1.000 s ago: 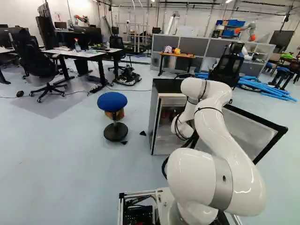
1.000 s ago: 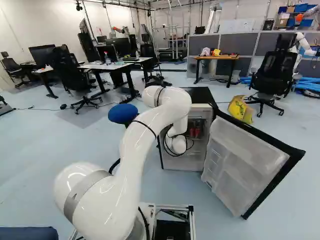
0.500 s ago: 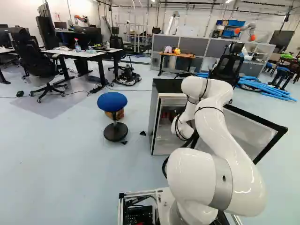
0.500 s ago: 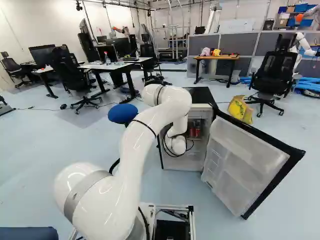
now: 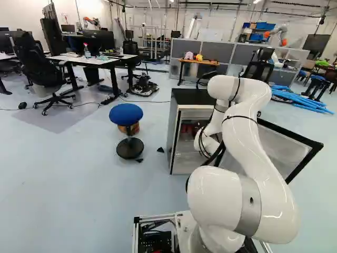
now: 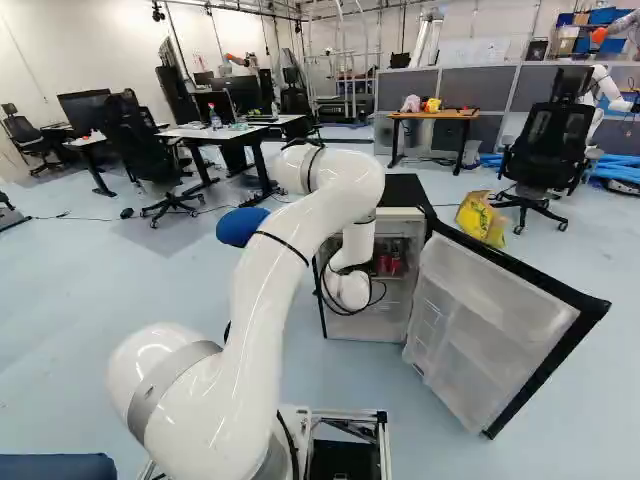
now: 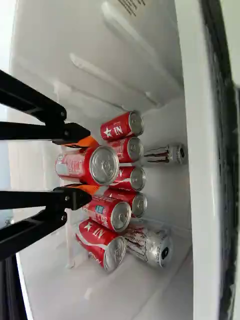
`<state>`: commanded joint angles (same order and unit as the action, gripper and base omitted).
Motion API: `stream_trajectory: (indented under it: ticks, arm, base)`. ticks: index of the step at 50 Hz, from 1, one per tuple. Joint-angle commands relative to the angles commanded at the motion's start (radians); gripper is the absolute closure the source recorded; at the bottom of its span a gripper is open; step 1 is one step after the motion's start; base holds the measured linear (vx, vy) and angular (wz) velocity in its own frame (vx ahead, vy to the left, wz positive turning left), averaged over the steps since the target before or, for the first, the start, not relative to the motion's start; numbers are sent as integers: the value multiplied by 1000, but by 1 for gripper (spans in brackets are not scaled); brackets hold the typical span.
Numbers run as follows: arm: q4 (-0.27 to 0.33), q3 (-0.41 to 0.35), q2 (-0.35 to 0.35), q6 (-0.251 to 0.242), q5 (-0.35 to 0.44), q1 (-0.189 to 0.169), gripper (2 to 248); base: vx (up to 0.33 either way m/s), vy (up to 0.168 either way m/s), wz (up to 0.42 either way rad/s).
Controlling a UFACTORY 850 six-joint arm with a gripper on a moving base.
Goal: Grab a drink from the fridge
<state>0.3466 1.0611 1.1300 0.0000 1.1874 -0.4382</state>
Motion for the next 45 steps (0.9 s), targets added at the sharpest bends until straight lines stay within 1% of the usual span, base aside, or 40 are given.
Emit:
stream_trajectory:
  ticks: [45]
  arm:
    - [0,-345,-282,0,0,-30,156]
  base:
    - [0,0,0]
